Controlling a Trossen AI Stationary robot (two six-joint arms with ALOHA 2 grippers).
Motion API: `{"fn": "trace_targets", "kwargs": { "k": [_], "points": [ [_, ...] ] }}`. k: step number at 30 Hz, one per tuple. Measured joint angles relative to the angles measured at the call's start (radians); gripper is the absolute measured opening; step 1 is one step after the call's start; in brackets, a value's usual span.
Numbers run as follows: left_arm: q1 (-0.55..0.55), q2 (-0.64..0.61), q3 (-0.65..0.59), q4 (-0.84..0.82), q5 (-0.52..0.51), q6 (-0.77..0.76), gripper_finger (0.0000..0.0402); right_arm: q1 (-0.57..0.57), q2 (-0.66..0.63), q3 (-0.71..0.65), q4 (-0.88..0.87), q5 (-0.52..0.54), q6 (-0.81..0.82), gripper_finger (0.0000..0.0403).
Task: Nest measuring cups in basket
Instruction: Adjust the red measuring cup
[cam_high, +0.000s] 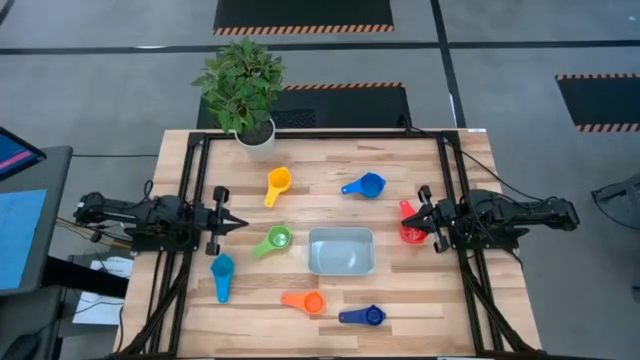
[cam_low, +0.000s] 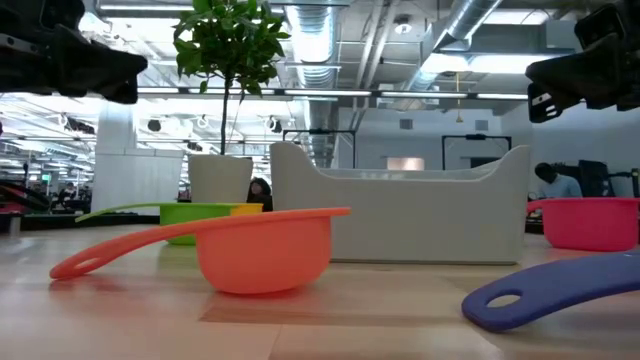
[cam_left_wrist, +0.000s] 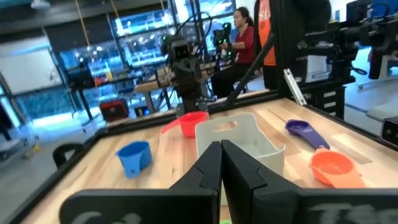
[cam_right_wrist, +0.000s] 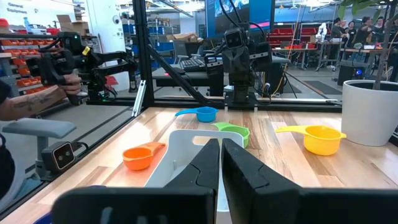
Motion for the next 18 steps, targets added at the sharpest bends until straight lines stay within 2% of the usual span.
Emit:
{"fn": "trace_targets", "kwargs": {
  "k": [13,18],
  "points": [
    [0.0,0.0,0.0,-0.005,-0.03,-0.002,0.0,0.001,0.0,0.0,0.009,0.0,0.0,0.0042],
    [0.0,0.0,0.0,-0.005,-0.03,0.01,0.0,-0.009,0.0,0.0,0.032,0.008,-0.119,0.0042]
  ]
}}
